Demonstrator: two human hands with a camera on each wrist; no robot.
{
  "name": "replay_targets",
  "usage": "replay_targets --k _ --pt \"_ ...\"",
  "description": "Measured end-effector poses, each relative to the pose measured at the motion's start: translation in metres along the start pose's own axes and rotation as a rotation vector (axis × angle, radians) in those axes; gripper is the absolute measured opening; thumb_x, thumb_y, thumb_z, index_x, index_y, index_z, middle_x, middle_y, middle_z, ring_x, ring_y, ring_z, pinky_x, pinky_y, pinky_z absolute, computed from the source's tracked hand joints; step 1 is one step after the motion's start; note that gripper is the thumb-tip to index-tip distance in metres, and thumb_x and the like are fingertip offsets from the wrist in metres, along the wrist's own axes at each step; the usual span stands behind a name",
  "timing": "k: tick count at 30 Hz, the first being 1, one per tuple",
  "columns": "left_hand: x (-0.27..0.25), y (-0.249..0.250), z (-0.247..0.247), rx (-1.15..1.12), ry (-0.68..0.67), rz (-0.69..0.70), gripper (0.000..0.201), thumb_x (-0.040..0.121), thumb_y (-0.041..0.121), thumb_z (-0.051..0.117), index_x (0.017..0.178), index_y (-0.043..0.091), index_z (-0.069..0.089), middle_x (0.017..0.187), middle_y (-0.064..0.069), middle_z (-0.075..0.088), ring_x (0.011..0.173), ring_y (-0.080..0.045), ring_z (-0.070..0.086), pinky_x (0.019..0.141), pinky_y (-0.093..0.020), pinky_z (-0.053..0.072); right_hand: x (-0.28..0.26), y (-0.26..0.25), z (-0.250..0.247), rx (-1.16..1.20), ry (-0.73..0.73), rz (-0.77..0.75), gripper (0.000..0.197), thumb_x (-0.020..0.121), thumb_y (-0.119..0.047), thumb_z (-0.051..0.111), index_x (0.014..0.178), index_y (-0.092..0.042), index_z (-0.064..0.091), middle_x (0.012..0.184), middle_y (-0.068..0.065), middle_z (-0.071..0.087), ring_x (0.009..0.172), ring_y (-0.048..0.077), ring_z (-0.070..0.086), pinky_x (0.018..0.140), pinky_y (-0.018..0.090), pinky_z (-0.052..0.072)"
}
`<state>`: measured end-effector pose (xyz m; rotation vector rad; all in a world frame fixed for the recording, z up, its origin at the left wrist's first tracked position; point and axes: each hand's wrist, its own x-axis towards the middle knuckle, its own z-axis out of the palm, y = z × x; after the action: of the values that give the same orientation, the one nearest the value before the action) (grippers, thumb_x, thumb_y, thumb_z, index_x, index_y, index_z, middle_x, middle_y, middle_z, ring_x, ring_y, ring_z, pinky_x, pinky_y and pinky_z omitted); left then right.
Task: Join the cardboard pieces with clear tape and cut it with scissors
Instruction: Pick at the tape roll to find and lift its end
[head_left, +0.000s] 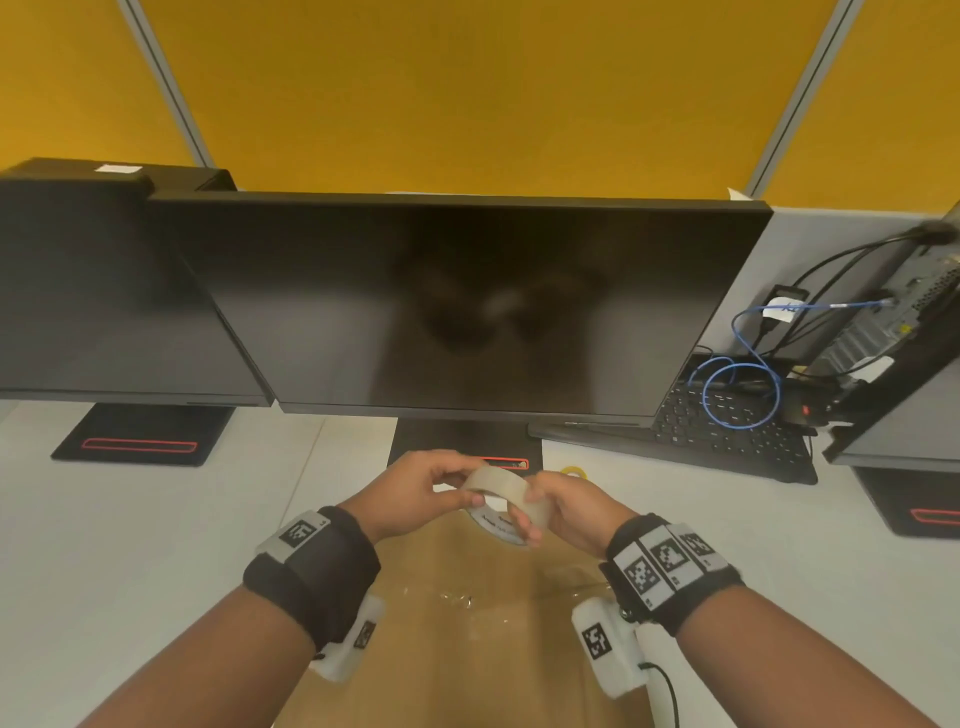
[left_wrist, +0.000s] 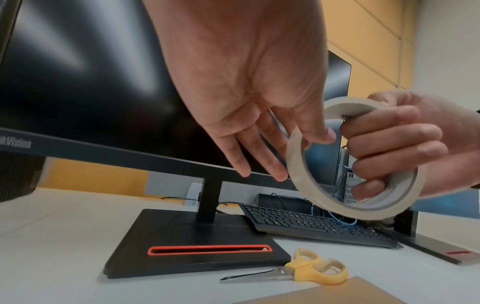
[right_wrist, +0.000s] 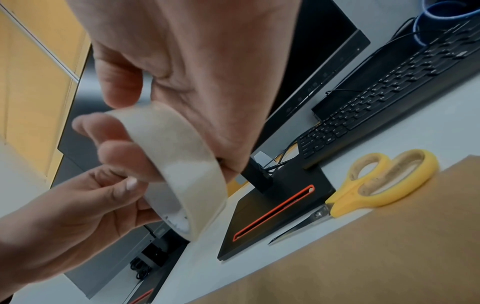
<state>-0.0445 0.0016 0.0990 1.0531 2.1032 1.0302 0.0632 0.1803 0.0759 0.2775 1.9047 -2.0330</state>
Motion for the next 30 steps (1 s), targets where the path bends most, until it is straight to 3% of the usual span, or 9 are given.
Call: replay_targets --k 3,5,9,11,15,18,21,27,30 --pt "-0.001 0.004 -0.001 0.065 -0.006 0.034 0.026 0.085 0.027 0.068 0.109 0.037 0.067 0.099 0.016 0.063 0.095 0.002 0.058 0.083 -0.011 0.047 0.003 0.0 -0.002 -0.132 0.125 0.092 0.036 0.059 -0.052 0.053 0.067 -0.017 0.059 0.049 -0.004 0.062 0.077 0.026 0.055 0.098 0.05 0.047" --pt "-0.002 0.01 -0.002 0.169 -0.032 0.076 0.025 0.085 0.03 0.068 0.109 0.035 0.068 0.1 0.015 0.062 0.094 0.0 0.057 0.084 -0.015 0.046 0.003 -0.008 0.004 -0.243 0.144 0.118 0.031 0.052 -0.053 0.051 0.06 -0.024 0.06 0.048 -0.006 0.061 0.081 0.024 0.053 0.095 0.044 0.045" --pt "-0.003 0.02 0.0 0.345 -0.028 0.134 0.024 0.085 0.037 0.065 0.11 0.037 0.067 0.1 0.016 0.059 0.094 -0.002 0.054 0.084 -0.022 0.047 0.0 -0.018 0.012 -0.246 0.177 0.149 0.023 0.058 -0.038 0.046 0.059 -0.018 0.056 0.036 -0.01 0.054 0.075 0.02 0.05 0.092 0.04 0.044" --pt "-0.003 0.022 0.002 0.316 0.006 0.131 0.027 0.084 0.037 0.066 0.111 0.039 0.065 0.099 0.022 0.057 0.095 0.001 0.052 0.084 -0.017 0.047 -0.001 -0.013 0.012 -0.156 0.21 0.111 0.021 0.054 -0.039 0.053 0.058 -0.02 0.06 0.038 -0.01 0.055 0.075 0.023 0.05 0.087 0.041 0.043" --pt "-0.005 0.019 0.004 0.18 0.046 0.089 0.025 0.082 0.034 0.07 0.106 0.038 0.064 0.096 0.028 0.055 0.096 0.005 0.052 0.079 -0.009 0.046 -0.002 0.002 0.005 0.011 0.144 0.051 0.034 0.054 -0.044 0.056 0.068 -0.013 0.057 0.045 -0.005 0.058 0.074 0.028 0.051 0.097 0.053 0.041" --pt "-0.006 0.014 0.004 0.112 0.06 0.084 0.022 0.081 0.032 0.071 0.102 0.037 0.066 0.095 0.022 0.061 0.097 0.007 0.053 0.08 -0.009 0.047 -0.005 0.003 0.008 0.133 0.006 -0.026 0.024 0.068 -0.033 0.047 0.055 -0.017 0.059 0.047 0.0 0.052 0.06 0.023 0.044 0.089 0.041 0.04" --pt "-0.008 0.012 0.004 0.08 0.07 0.098 0.021 0.08 0.03 0.073 0.096 0.041 0.066 0.1 0.022 0.06 0.098 0.004 0.053 0.079 -0.006 0.046 -0.008 0.004 0.01 0.178 -0.025 -0.013 0.027 0.074 -0.025 0.04 0.058 -0.015 0.059 0.048 0.001 0.051 0.054 0.021 0.044 0.08 0.034 0.042" --pt "-0.012 0.01 0.009 0.196 0.092 0.078 0.017 0.074 0.043 0.075 0.088 0.037 0.067 0.106 0.028 0.054 0.095 0.003 0.052 0.081 -0.02 0.05 -0.009 0.0 0.008 -0.121 0.158 0.049 0.033 0.072 -0.043 0.044 0.047 -0.025 0.057 0.046 -0.009 0.053 0.066 0.016 0.048 0.081 0.035 0.043" --pt "-0.012 0.003 0.016 0.236 0.158 0.02 0.026 0.07 0.053 0.073 0.085 0.035 0.061 0.103 0.031 0.052 0.092 0.004 0.049 0.076 -0.026 0.052 -0.006 -0.004 0.006 -0.146 0.363 -0.014 0.014 0.077 -0.035 0.053 0.069 -0.025 0.059 0.079 -0.005 0.058 0.083 0.016 0.052 0.071 0.026 0.039"
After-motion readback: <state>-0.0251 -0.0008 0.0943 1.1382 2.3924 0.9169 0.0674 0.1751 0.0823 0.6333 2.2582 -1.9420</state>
